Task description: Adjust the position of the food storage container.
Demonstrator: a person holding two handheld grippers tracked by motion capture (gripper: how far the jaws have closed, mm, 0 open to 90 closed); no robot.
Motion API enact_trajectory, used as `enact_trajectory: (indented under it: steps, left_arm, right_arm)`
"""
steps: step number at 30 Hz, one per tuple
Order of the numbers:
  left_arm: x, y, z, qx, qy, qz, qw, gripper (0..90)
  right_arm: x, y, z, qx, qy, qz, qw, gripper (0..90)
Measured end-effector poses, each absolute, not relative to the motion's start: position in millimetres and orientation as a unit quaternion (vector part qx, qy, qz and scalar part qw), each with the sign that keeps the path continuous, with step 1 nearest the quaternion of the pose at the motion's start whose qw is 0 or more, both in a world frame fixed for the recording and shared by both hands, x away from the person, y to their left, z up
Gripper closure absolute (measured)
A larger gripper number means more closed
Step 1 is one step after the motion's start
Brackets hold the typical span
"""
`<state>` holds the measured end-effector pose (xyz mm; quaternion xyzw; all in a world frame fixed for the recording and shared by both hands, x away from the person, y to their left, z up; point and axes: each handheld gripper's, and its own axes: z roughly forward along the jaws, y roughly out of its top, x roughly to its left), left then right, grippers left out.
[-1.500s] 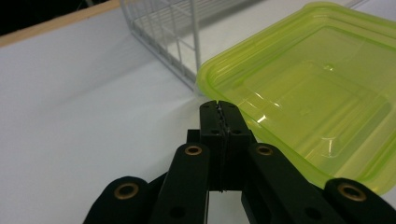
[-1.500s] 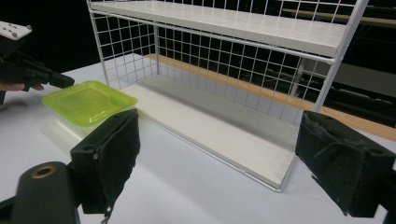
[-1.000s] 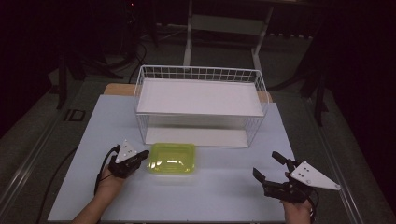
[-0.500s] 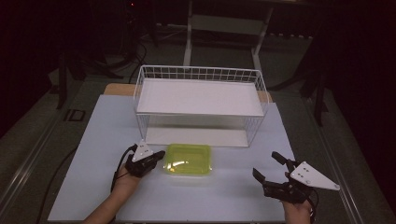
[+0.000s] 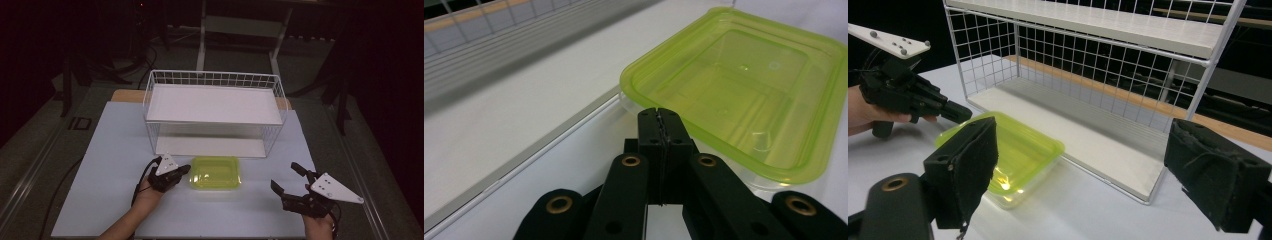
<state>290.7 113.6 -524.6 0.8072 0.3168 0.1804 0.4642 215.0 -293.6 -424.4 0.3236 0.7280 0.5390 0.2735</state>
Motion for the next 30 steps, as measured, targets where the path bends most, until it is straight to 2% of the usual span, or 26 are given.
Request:
enact_trajectory:
  steps: [17, 24, 25, 28, 30]
  left_arm:
    - [291, 108, -520, 0.801, 0.311, 0.17, 0.483, 88.7]
    - [283, 124, -502, 0.782, 0.307, 0.17, 0.514, 78.8]
    - [282, 126, -499, 0.78, 0.309, 0.168, 0.518, 76.3]
    - [279, 130, -491, 0.769, 0.326, 0.145, 0.53, 59.6]
    - [278, 132, -486, 0.76, 0.34, 0.125, 0.54, 39.4]
  right_arm:
    - [216, -292, -426, 0.321, 0.732, 0.537, 0.271, 13.8]
    - [217, -285, -432, 0.318, 0.743, 0.528, 0.263, 13.8]
    - [217, -283, -433, 0.316, 0.744, 0.528, 0.261, 13.8]
    - [217, -276, -437, 0.312, 0.748, 0.529, 0.251, 13.2]
    - [218, -271, -438, 0.31, 0.75, 0.533, 0.24, 12.8]
